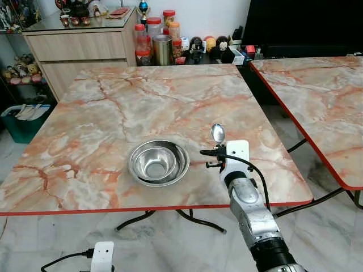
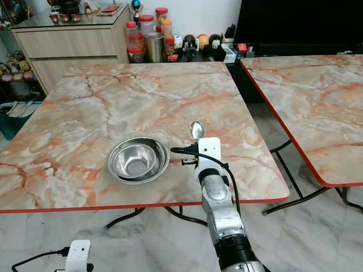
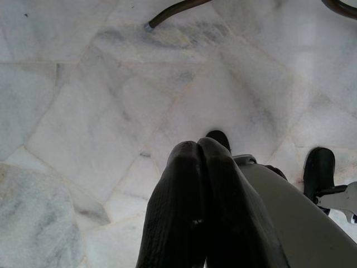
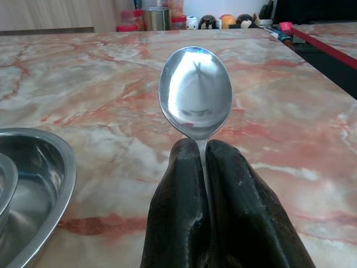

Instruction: Setting the table

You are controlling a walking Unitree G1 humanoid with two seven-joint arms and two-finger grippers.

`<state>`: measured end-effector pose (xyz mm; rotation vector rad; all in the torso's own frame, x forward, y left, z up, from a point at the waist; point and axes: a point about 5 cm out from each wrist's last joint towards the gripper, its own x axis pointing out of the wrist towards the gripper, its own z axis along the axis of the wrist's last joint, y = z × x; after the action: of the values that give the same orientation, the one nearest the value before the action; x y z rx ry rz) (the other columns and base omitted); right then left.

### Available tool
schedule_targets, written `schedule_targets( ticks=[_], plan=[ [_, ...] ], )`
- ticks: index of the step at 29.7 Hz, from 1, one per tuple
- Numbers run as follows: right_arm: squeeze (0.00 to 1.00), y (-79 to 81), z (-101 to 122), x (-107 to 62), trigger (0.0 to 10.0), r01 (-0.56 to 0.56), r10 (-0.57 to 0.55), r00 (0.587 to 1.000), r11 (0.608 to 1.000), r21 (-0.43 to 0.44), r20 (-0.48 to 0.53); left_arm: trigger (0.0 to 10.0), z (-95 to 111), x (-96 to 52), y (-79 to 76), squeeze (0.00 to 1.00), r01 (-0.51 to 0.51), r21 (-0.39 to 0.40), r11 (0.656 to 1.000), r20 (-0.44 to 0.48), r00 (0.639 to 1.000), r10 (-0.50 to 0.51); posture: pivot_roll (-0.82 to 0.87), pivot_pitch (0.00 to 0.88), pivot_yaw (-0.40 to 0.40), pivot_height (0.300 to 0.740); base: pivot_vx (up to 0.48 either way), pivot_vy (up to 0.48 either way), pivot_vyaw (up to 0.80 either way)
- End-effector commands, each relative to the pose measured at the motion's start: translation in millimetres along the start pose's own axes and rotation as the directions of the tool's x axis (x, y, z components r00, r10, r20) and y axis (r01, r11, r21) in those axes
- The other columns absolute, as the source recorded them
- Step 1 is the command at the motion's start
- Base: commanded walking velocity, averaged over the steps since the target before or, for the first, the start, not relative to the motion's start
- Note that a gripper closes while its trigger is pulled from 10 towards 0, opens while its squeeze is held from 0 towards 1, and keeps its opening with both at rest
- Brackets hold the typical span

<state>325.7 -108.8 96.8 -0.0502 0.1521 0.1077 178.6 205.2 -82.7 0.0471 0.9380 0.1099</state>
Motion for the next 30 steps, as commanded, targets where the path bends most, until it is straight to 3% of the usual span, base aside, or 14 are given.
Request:
schedule_targets(
  ticks=[1, 6, 30],
  plan=[
    [0.0, 2.3, 4.6, 2.1, 10.0, -0.013, 0.013, 1.0, 1.0, 0.006, 0.016, 10.0, -3.7, -0.5, 2.2, 0.0, -0.015, 0.002, 1.0, -0.018, 1.0, 0.015, -0.08, 0.027, 0.005, 0.74, 0.251, 0.0, 0.0],
    [0.0, 5.8, 3.4, 0.5, 10.0, -0.038, 0.039, 0.999, 0.999, -0.033, 0.012, 10.0, -4.8, -0.8, 2.4, 0.0, -0.017, 0.004, 1.0, -0.021, 1.0, 0.017, -0.08, 0.03, 0.005, 0.74, 0.253, 0.0, 0.0],
    [0.0, 7.2, 4.3, -0.4, 10.0, -0.043, 0.043, 0.999, 0.999, 0.008, 0.027, 10.0, -7.1, -1.3, 3.3, 0.0, -0.019, 0.005, 1.0, -0.026, 0.999, 0.019, -0.08, 0.034, 0.005, 0.74, 0.255, 0.0, 0.0]
  ],
)
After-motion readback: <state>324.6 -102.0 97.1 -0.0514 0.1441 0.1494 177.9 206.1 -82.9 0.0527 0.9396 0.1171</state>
